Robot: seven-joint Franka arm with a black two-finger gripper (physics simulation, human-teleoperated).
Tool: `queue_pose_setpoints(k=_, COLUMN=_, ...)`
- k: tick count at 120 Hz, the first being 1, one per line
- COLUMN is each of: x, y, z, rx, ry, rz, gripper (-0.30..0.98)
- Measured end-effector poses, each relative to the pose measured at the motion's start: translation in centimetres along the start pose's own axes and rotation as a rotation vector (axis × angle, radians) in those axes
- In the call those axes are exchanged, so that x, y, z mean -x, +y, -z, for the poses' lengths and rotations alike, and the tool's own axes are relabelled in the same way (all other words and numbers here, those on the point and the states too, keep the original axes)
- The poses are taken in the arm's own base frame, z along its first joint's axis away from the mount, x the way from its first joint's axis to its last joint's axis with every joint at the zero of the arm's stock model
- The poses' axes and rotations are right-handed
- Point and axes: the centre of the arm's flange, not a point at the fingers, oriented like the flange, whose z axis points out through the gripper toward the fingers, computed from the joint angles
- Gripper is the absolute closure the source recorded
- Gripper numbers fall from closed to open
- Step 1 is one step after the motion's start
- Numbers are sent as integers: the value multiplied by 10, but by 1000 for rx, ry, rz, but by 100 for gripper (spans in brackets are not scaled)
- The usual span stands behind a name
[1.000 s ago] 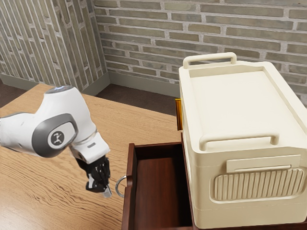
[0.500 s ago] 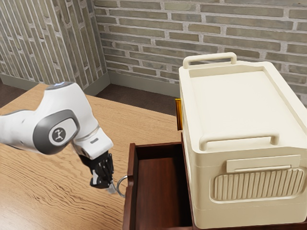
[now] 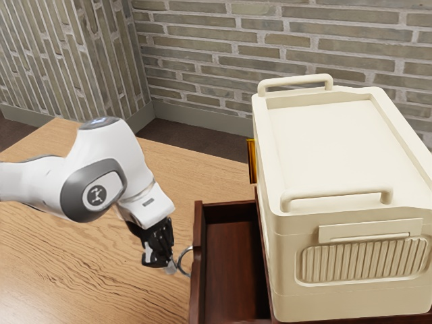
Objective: Push the drawer handle with one arm to close the drawer
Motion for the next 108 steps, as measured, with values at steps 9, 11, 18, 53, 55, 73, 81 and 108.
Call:
queue_pose_setpoints(k=9, x=-8, y=0, z=-2, rx=2, ry=0, rz=-7, gripper=79)
queue_pose_setpoints(k=11, x=-10, y=0, z=-3, rx=3, ry=-1, rz=-9, gripper=79)
queue_pose_setpoints(k=18, x=-15, y=0, z=-5, rx=5, ry=-2, rz=-12, gripper=79)
queue_pose_setpoints(k=53, x=-47, y=-2, z=-13, rx=5, ry=12, rz=-35, gripper=78)
queue_pose_setpoints(k=55, x=-49, y=-2, z=-13, rx=4, ry=14, rz=-37, gripper=78)
queue_pose_setpoints(k=73, x=-72, y=-1, z=-15, rx=-1, ry=33, rz=-55, gripper=78)
queue_pose_setpoints(k=81, x=-81, y=-2, z=-15, rx=-5, ry=45, rz=-58, gripper=79)
queue_pose_setpoints(k=108, x=-104, y=-6, z=-20, rx=-2, ry=74, rz=-56, gripper=79)
